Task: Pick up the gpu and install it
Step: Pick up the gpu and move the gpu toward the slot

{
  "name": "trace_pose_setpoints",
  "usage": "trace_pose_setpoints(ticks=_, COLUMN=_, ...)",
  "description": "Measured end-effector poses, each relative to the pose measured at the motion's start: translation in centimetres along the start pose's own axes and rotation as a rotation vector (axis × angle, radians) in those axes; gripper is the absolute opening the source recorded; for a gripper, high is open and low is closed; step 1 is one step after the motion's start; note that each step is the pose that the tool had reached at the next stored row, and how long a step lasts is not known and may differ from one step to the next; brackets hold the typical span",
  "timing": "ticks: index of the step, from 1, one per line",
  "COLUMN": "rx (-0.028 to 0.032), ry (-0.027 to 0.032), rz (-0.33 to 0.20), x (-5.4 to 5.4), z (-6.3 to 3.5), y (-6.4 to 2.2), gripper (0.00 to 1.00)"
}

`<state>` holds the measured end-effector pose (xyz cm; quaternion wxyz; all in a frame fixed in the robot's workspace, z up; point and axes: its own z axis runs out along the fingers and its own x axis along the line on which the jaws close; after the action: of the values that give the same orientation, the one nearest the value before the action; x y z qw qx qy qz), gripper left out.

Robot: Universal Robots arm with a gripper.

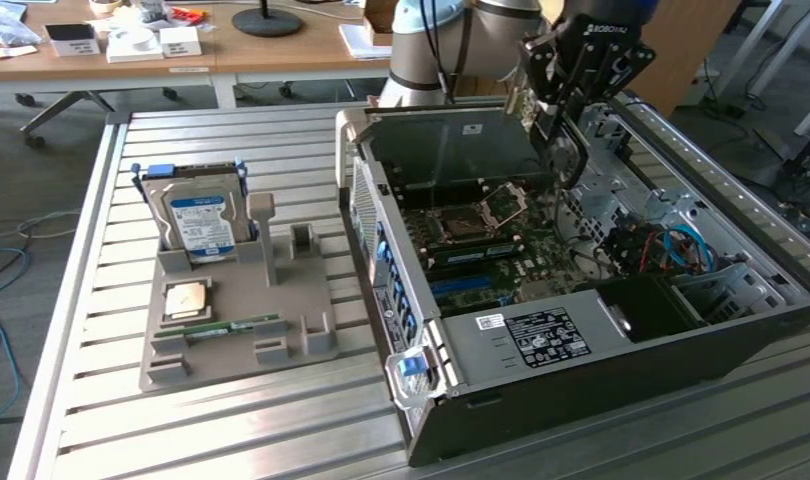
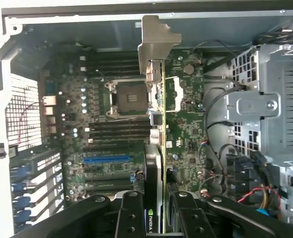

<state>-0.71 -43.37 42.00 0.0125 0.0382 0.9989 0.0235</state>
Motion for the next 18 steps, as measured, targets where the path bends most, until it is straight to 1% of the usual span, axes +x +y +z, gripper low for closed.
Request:
trace_pose_setpoints(ticks=9, rx=-0.0001, ry=0.0, rz=0.0, x=-2.2, z=0.06, y=0.18, gripper=0.27)
trace_pose_setpoints(ticks=11, rx=0.0, ry=0.0, rz=0.0, x=-2.4, z=0.06, y=0.18, gripper=0.27)
trace_pose_setpoints(ticks=15, rx=0.0001, ry=0.0, rz=0.0, x=-2.4, z=0.06, y=0.18, gripper=0.27)
trace_pose_setpoints(ticks=18, rx=0.0002, ry=0.0003, rz=0.0, x=-2.8, z=0.08, y=0.22, gripper=0.27)
